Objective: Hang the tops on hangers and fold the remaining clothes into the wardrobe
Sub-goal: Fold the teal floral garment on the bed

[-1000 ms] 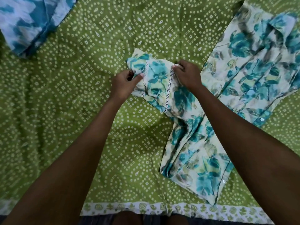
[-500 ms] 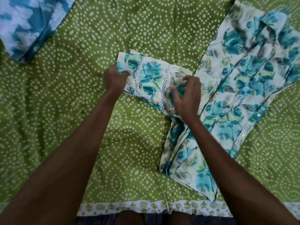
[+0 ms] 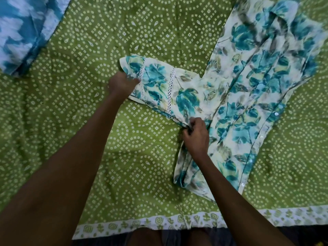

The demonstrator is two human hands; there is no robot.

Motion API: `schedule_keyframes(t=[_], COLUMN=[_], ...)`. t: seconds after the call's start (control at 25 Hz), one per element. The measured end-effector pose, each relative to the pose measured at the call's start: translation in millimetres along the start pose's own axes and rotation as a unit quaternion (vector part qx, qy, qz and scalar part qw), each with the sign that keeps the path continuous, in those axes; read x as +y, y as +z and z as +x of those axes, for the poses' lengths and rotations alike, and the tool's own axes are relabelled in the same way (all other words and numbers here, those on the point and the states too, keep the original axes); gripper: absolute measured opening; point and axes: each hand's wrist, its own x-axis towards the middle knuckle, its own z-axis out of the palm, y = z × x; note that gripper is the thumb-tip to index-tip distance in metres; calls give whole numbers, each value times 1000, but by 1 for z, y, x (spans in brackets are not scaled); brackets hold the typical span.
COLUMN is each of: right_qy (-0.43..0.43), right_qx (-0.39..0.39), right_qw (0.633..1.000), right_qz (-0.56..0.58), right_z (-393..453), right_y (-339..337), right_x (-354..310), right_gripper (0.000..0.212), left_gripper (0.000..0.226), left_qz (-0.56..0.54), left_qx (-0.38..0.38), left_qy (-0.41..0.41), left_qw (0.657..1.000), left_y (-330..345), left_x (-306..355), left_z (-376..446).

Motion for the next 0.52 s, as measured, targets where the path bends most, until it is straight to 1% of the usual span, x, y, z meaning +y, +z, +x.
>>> schedule_keyframes(t=[0.08, 0.12, 0.2, 0.24, 0.28, 0.32, 0.36, 0.4, 0.44, 0.48, 0.52], right_qy=[-43, -68, -93, -88, -75, -45, 4, 81, 180, 288, 373], right_qx=[-12, -39, -142, -172, -147, -76, 25, 125, 194, 210, 173], right_qw=[997, 994, 979, 970, 969, 972, 971, 955, 925, 887, 850], right_qz=[60, 74, 110, 145, 182, 216, 239, 257, 272, 294, 329], right_z=[3, 6, 8, 10, 11, 13, 16, 21, 28, 36, 43], right_y=[-1, -2, -6, -10, -17, -23, -31, -39, -46, -50, -52], right_x=[-1, -2, -1, 2, 7, 14, 22, 36, 50, 65, 76], right_gripper=[26, 28, 35, 34, 29, 22, 16, 13, 13, 15, 19], left_gripper=[42, 43, 46, 49, 56, 61, 62, 57, 49, 42, 37], left_qz=[-63, -75, -67, -56, -38, -13, -3, -12, -30, -40, -35], left_qx=[51, 76, 106, 125, 154, 199, 241, 257, 227, 157, 67], left_qy=[8, 7, 5, -2, -5, 15, 64, 133, 194, 241, 283], left_qw=[997, 994, 992, 991, 987, 980, 968, 957, 954, 957, 956], left_y=[3, 3, 4, 3, 3, 4, 10, 21, 38, 56, 76], left_x=[-10, -15, -25, -27, -26, -20, -13, -2, 8, 20, 29], left_z=[3, 4, 5, 3, -3, -13, -29, -49, -74, -103, -130])
